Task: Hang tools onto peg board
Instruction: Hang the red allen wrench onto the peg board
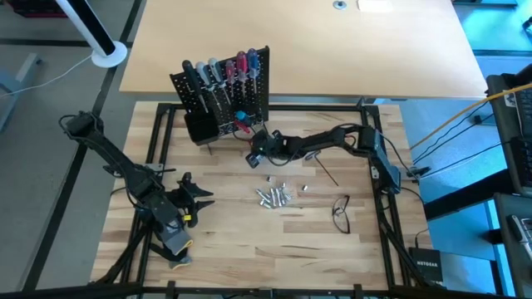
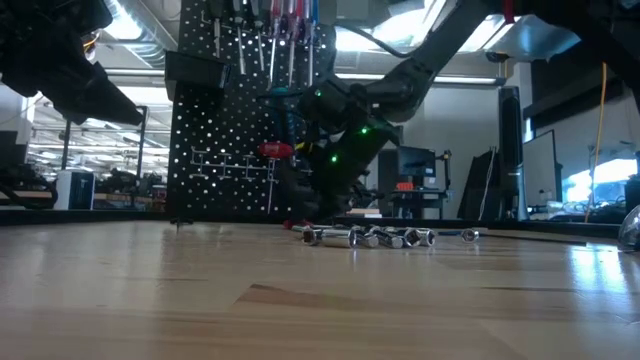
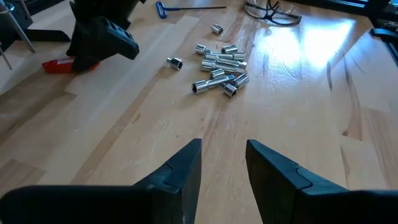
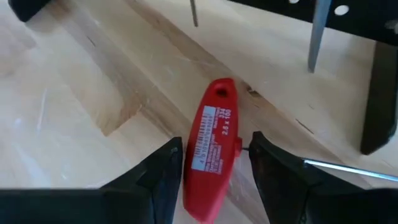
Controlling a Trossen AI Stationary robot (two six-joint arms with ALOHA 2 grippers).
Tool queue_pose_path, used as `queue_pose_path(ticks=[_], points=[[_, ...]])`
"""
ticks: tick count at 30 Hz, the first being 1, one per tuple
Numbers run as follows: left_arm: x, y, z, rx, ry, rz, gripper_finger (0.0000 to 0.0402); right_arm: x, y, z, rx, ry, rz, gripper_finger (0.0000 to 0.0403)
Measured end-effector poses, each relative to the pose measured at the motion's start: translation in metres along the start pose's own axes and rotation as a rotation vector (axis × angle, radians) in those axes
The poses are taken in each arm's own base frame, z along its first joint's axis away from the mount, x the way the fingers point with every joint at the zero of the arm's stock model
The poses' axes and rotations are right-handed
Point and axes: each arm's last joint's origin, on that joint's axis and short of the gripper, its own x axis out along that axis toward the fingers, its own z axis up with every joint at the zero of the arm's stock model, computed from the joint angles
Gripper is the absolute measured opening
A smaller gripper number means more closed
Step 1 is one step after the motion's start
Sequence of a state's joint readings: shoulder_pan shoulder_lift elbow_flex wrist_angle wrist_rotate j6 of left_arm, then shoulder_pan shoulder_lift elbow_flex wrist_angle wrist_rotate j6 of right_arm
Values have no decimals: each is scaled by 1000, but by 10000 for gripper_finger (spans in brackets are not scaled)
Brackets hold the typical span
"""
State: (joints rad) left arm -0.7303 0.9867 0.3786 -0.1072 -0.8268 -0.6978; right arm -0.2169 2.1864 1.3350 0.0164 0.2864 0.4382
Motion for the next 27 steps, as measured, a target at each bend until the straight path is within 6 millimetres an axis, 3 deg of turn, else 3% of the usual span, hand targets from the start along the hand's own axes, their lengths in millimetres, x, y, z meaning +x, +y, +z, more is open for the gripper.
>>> queue_pose_path(ticks=[4,11,27], points=[[0,0,0,2,1,0,115,-3,8,-2,-11,33,72,188],[0,0,0,0,1,0,115,-18,49,-14,-90,81,206,188],[0,0,0,19,1,0,115,-63,133,-52,-493,66,450,188]])
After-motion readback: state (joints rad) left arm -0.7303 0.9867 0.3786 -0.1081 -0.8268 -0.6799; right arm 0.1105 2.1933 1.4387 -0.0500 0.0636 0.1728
